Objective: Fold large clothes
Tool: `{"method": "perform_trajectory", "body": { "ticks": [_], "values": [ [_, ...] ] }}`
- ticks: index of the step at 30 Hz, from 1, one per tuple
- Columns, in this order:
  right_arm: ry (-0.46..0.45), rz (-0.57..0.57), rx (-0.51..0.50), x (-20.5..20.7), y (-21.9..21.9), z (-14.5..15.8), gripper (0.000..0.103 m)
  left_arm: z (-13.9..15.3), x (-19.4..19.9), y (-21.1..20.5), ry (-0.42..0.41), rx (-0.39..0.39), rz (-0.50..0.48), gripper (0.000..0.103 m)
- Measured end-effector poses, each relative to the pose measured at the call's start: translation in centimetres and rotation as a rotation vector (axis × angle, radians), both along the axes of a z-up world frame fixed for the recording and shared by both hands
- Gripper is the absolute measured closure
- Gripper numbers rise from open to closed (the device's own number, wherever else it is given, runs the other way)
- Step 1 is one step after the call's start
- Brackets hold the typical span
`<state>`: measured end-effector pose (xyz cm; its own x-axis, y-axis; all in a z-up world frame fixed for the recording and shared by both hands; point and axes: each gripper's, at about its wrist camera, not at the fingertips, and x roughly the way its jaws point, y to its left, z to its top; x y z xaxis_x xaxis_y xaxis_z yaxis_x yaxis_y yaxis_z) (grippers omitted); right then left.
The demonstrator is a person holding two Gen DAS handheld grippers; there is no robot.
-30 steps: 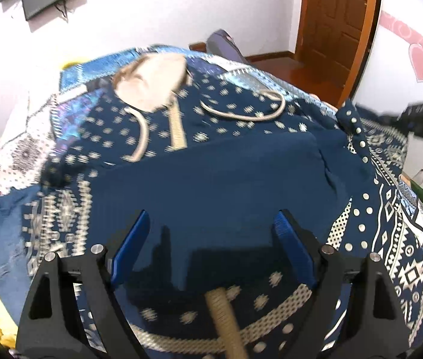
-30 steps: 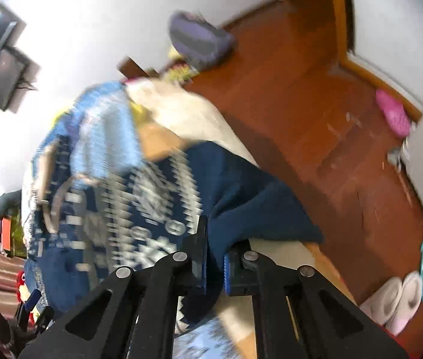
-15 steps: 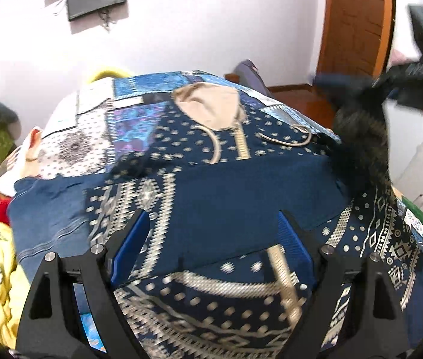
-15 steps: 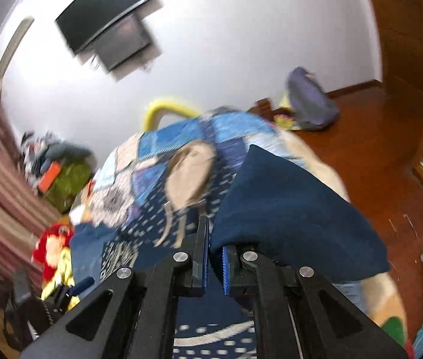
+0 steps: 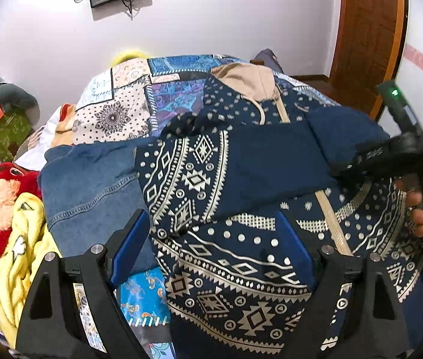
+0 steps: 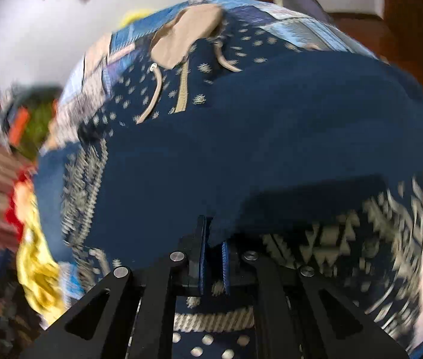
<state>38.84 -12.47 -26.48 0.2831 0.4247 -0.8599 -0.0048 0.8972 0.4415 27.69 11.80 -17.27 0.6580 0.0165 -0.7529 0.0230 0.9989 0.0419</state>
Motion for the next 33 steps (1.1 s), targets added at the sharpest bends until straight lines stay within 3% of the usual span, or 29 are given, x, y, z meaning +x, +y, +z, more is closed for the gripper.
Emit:
{"method": "perform_trajectory", "body": {
  "ticks": [6, 11, 19, 22, 24, 28, 33],
  "values": [
    [0.114, 0.007, 0.145, -2.1, -2.2, -0.5, 0.098, -0.2, 0.1, -1.6, 0.012, -0.033, -0.027, 0.017],
    [0.149, 0.055, 0.177, -3.7, -3.9, 0.0, 0.098, 0.7, 1.4, -4.1, 0.010, -0.052, -0.080, 0.017],
    [0.011, 0.157, 0.059, -5.8, -4.5, 1.6, 0.098, -0.4, 5.9, -9.1, 0.092, -0.199, -0.154, 0.017],
    [-0.093, 0.196, 0.000, -6.9, -4.7, 3.4, 0.098, -1.0, 7.8, -11.3, 0.130, -0.259, -0.214, 0.017],
    [-0.169, 0.218, -0.063, -7.8, -4.9, 4.4, 0.098, -2.4, 10.0, -13.0, 0.168, -0.233, -0.227, 0.017],
    [-0.151, 0.212, -0.062, -8.7, -7.1, 4.5, 0.098, -5.0, 12.6, -14.9, 0.239, -0.108, -0.185, 0.021],
    [-0.193, 0.075, -0.084, -9.9, -13.0, 5.2, 0.098, -2.9, 13.0, -17.7, 0.170, -0.061, -0.246, 0.021]
  ]
}}
